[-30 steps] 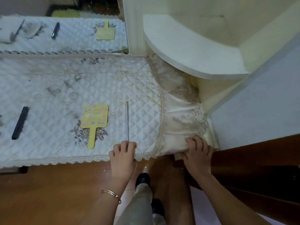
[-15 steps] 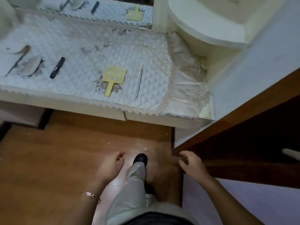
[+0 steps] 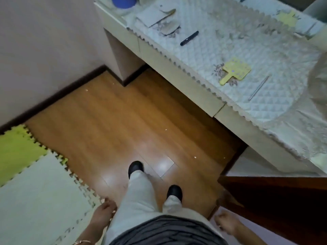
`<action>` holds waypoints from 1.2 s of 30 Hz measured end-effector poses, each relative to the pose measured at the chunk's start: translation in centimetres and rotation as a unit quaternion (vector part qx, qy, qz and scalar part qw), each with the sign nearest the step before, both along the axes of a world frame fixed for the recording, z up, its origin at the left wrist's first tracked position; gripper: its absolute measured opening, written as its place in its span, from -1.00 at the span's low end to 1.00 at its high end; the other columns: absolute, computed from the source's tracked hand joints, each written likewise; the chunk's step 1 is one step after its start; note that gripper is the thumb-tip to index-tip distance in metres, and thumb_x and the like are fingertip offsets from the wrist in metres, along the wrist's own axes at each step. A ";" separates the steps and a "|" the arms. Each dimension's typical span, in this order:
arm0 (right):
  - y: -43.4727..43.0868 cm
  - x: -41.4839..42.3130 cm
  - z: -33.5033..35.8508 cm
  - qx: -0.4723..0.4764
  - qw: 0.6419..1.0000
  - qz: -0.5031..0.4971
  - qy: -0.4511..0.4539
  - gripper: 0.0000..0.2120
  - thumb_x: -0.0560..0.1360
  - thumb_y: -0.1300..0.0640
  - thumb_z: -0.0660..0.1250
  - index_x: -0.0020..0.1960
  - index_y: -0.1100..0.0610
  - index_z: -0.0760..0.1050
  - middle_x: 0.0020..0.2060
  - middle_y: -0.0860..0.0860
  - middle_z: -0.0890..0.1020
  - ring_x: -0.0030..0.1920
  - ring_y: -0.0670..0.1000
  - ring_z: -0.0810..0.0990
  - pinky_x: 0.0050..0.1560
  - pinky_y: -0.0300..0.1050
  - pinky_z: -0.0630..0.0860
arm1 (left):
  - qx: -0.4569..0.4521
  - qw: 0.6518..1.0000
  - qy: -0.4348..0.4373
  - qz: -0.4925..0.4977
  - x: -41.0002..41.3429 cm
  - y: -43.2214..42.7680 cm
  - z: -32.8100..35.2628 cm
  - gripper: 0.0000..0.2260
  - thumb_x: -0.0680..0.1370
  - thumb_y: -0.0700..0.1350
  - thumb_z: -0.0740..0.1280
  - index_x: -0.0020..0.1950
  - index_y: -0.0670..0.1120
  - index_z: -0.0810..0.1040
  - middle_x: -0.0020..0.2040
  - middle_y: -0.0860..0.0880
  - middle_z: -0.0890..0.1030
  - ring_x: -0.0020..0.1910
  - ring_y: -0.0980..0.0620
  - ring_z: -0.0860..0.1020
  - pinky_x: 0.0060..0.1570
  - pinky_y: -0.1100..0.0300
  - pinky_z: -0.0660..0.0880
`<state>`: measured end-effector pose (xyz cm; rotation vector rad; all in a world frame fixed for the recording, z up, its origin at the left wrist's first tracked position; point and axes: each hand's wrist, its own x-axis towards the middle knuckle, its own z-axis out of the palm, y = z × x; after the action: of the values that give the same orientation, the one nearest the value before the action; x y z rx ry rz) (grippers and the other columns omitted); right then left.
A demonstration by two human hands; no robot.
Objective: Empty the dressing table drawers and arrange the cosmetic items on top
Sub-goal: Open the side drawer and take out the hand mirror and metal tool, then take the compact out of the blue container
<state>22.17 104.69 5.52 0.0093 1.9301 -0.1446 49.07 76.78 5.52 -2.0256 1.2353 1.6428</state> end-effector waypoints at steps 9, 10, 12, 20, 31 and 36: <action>-23.9 -3.0 2.7 -0.137 0.986 -0.014 0.095 -0.81 0.56 0.17 0.18 0.02 0.25 0.51 -0.08 0.14 0.59 -0.04 0.14 0.55 -0.01 -0.03 0.48 | -0.005 0.997 0.021 0.077 4.3 -13.1 0.7 -0.79 0.55 -0.18 0.23 -0.29 -0.11 0.48 -0.19 -0.15 0.54 -0.21 -0.07 0.49 -0.32 0.17 0.25; -26.7 -2.8 3.2 -0.165 0.981 -0.011 0.101 -0.81 0.56 0.17 0.18 0.07 0.23 0.50 -0.06 0.13 0.58 -0.01 0.15 0.55 0.03 0.01 0.48 | -0.010 0.996 0.023 0.080 4.7 -14.9 0.8 -0.79 0.55 -0.18 0.21 -0.30 -0.10 0.45 -0.21 -0.12 0.53 -0.23 -0.05 0.50 -0.34 0.18 0.23; -31.6 -2.0 4.5 -0.211 0.971 -0.010 0.111 -0.81 0.55 0.17 0.20 0.10 0.21 0.49 -0.01 0.10 0.56 0.02 0.11 0.54 0.10 0.02 0.47 | -0.025 0.996 0.022 0.088 5.3 -18.5 1.3 -0.79 0.56 -0.19 0.20 -0.29 -0.09 0.42 -0.23 -0.11 0.52 -0.25 -0.02 0.49 -0.35 0.19 0.24; -40.2 0.7 5.5 -0.196 0.977 -0.066 0.059 -0.90 0.46 0.24 0.32 -0.06 0.26 0.49 -0.22 0.11 0.60 -0.22 0.02 0.57 -0.22 -0.14 0.54 | -0.049 0.991 0.040 0.115 5.2 -28.1 0.7 -0.88 0.54 -0.24 0.24 0.02 -0.24 0.52 -0.05 -0.19 0.54 -0.16 -0.09 0.49 -0.32 0.19 0.31; -48.8 -7.2 0.5 -0.067 0.983 -0.172 0.012 -0.85 0.55 0.23 0.17 -0.09 0.29 0.47 -0.32 0.15 0.55 -0.39 0.07 0.48 -0.40 -0.19 0.34 | 0.026 0.991 -0.003 0.131 -2.5 -41.4 -0.6 -0.92 0.49 -0.25 0.31 -0.16 -0.25 0.53 0.01 -0.22 0.52 -0.08 -0.17 0.48 -0.06 0.09 0.36; -59.1 -12.7 2.2 -0.128 0.983 -0.127 0.021 -0.84 0.57 0.19 0.14 0.08 0.21 0.43 -0.22 0.12 0.53 -0.33 0.01 0.47 -0.35 -0.19 0.36 | -0.026 0.994 0.034 0.099 -9.1 -51.5 0.6 -0.96 0.54 -0.23 0.25 -0.08 -0.20 0.47 -0.09 -0.18 0.51 -0.25 -0.08 0.46 -0.34 0.20 0.22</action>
<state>9.44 45.63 7.70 0.0812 1.9349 -0.5661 39.97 25.30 6.11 -2.2034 1.1396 1.7989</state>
